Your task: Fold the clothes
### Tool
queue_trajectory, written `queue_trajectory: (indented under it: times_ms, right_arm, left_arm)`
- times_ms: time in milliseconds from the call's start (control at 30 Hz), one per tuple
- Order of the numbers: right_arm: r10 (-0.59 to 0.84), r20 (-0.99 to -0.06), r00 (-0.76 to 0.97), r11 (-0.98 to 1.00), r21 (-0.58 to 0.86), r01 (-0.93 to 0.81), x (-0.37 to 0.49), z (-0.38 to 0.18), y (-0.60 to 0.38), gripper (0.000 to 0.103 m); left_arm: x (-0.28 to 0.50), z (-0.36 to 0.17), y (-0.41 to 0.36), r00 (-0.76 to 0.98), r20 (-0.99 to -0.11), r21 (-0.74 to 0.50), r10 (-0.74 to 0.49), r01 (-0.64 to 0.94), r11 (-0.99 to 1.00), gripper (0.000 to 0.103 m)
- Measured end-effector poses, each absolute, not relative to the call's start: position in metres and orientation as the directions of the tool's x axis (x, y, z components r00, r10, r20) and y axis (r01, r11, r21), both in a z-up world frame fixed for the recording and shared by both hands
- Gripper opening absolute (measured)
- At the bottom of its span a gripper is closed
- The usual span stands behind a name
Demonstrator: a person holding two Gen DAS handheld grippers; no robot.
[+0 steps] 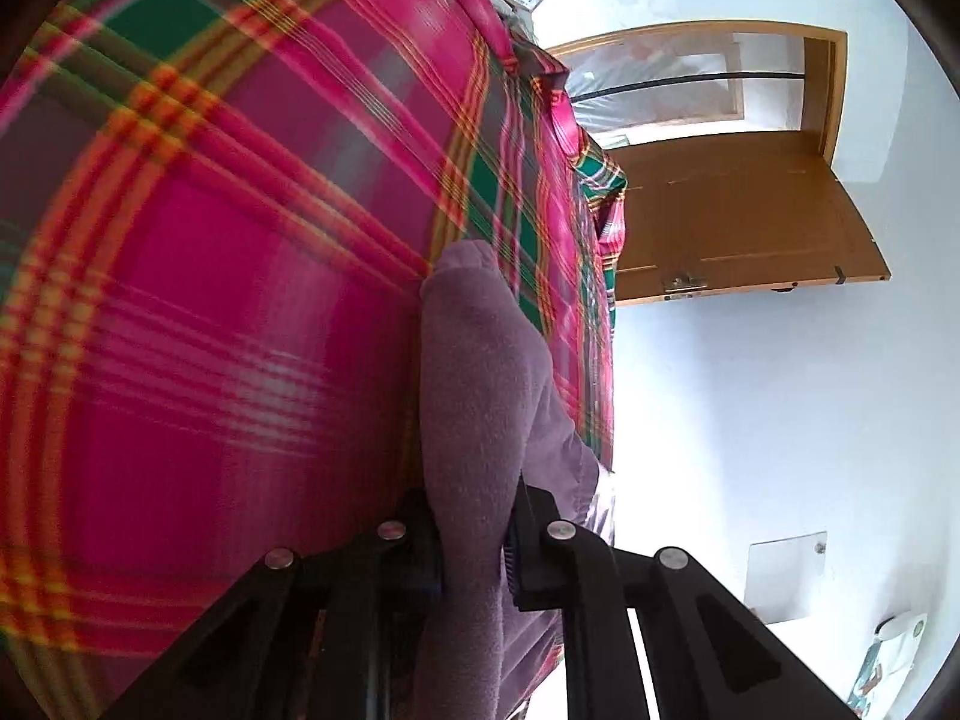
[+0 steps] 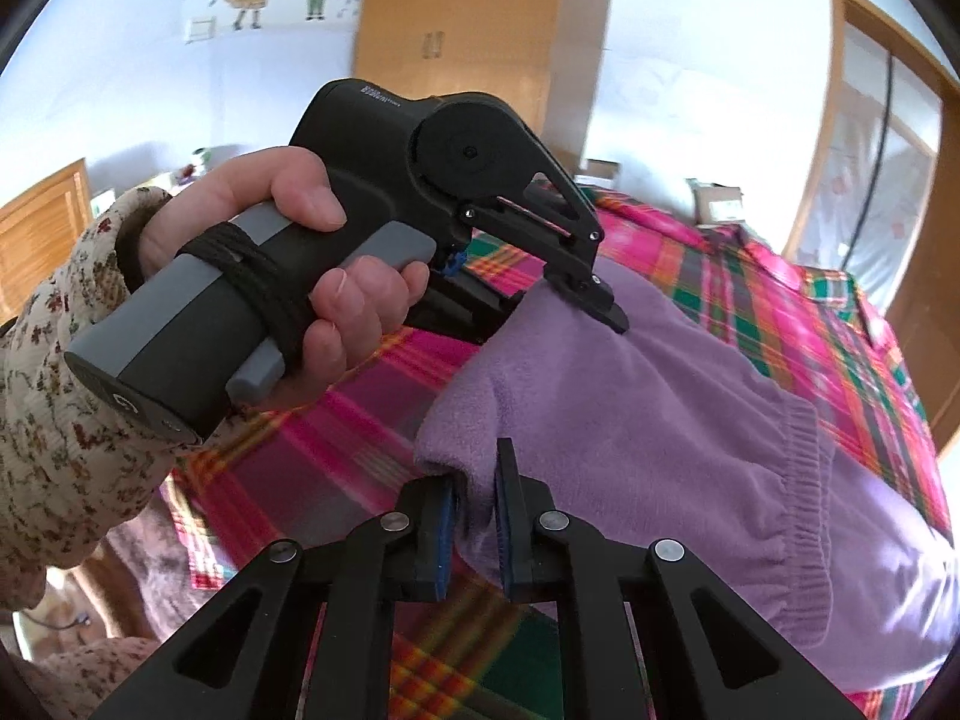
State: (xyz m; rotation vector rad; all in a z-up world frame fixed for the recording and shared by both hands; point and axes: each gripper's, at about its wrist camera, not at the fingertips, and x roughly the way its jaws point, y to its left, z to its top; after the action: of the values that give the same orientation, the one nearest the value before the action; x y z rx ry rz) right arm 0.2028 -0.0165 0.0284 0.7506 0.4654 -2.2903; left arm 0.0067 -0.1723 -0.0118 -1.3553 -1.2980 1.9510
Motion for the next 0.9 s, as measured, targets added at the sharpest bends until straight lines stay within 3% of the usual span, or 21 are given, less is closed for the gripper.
queue_trajectory:
  times_ms: [900]
  right_arm:
    - [-0.607,-0.678,-0.415,-0.556,-0.011,0.831,0.188,0.015,-0.079,0.012]
  left_arm:
    - [0.044,-0.022,-0.250,-0.493,-0.571,-0.816,0.657,0.256,-0.518,0.016]
